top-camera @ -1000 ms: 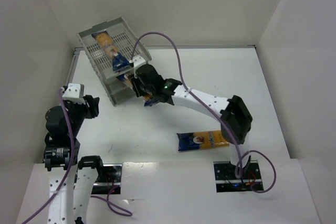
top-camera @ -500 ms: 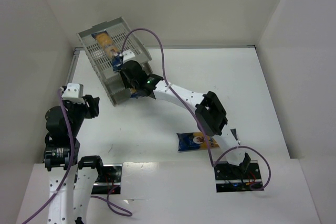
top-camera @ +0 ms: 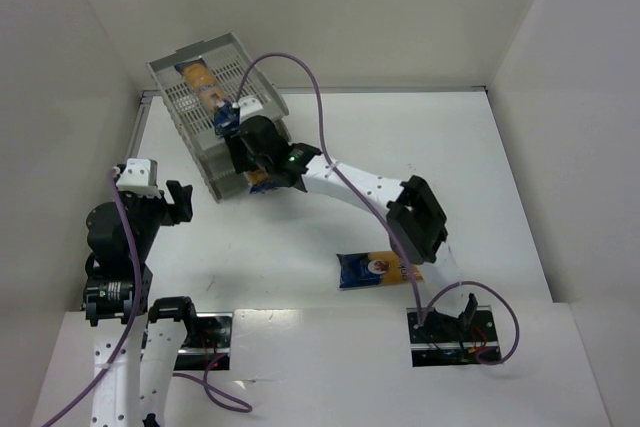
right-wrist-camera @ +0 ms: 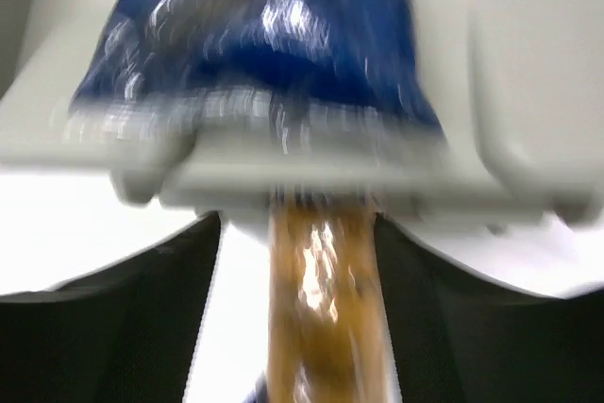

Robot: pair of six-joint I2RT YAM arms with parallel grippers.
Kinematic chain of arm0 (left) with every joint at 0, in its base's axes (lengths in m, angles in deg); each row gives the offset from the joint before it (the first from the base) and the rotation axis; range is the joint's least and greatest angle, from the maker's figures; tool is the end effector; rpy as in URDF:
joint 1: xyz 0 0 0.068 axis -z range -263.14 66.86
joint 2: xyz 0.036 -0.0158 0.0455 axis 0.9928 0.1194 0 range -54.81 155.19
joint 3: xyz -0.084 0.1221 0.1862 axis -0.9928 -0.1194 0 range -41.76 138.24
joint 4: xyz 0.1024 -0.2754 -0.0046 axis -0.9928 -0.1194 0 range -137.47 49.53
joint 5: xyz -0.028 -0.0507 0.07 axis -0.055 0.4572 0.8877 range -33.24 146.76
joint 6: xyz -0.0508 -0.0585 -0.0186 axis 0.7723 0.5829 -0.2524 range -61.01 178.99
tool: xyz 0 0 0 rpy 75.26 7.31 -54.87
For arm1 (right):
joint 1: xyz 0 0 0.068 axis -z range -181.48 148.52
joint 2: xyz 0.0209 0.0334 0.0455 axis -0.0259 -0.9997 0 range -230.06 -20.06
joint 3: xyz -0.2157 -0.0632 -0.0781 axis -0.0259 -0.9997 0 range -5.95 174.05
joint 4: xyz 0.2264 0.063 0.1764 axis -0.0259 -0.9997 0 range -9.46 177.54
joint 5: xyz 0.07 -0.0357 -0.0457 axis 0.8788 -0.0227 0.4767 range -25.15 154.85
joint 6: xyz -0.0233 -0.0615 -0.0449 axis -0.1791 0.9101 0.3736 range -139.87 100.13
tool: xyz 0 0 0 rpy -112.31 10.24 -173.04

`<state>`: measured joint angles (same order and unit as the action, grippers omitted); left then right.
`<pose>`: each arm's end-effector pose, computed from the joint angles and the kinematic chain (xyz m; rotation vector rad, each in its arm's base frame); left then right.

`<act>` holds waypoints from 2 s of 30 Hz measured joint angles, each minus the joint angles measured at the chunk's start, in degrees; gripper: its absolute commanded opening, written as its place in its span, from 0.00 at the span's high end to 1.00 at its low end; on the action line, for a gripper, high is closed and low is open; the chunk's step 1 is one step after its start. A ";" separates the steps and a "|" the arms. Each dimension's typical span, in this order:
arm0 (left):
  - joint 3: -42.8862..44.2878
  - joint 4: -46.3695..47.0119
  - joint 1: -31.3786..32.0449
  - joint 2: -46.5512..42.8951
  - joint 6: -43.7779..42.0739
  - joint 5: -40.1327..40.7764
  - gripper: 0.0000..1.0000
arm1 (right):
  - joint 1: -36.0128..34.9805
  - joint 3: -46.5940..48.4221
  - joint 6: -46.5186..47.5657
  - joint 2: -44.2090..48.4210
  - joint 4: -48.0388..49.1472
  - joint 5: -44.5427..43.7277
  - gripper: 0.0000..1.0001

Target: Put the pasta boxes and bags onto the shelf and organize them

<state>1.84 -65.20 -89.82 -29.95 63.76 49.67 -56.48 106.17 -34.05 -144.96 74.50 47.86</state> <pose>0.1995 0.0148 0.3411 -0.0739 1.6736 -0.0786 0.3385 0.4486 0.2363 -0.5280 1.9623 0.4713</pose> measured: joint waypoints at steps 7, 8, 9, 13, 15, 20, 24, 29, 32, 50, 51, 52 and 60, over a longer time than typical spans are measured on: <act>-0.46 0.35 0.00 0.00 0.00 0.44 0.16 | -2.34 -17.77 1.77 18.84 1.70 0.39 1.00; -0.59 0.35 0.00 0.00 0.00 0.44 0.14 | -2.80 -20.00 2.03 21.51 2.05 0.63 1.00; -0.66 0.35 0.00 0.00 0.00 0.44 0.14 | -3.15 -22.29 2.08 24.09 2.36 1.29 1.00; -0.79 0.37 0.00 0.00 0.00 0.46 0.11 | -3.98 -30.21 1.95 29.88 2.16 5.60 1.00; -0.79 0.37 0.00 -0.02 0.00 0.44 0.11 | -4.00 -33.40 1.57 29.79 1.53 7.69 1.00; -0.83 0.37 0.00 0.00 0.00 0.44 0.11 | -4.00 -40.54 1.42 28.06 0.57 9.73 1.00; -0.83 0.37 0.00 0.00 0.00 0.44 0.11 | -3.45 -37.27 2.62 22.97 2.36 9.29 1.00; -0.83 0.35 0.00 0.00 -0.04 0.85 0.11 | -1.40 -21.62 4.33 10.84 3.02 9.29 1.00; -0.83 0.33 0.00 0.00 -0.04 1.09 0.11 | -0.66 -14.51 5.84 5.79 3.13 7.19 1.00; 0.00 -0.44 -0.59 0.35 -0.55 -4.96 0.00 | 0.31 -22.75 4.22 19.39 -6.03 -0.13 0.21; 0.52 -0.44 -0.61 0.87 0.13 -7.56 0.00 | 0.31 -25.90 2.84 23.23 -7.82 -1.05 0.21; 1.05 -0.07 -0.55 1.42 1.14 -10.29 0.00 | 0.31 -28.83 1.07 27.10 -9.97 -1.97 0.21; -0.39 11.41 -0.39 2.56 18.73 -24.61 0.00 | 0.31 -47.30 -14.14 40.35 -25.40 -3.74 0.21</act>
<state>1.44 -53.79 -90.21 -27.39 82.49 25.06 -56.18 58.87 -48.19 -104.61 49.10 44.12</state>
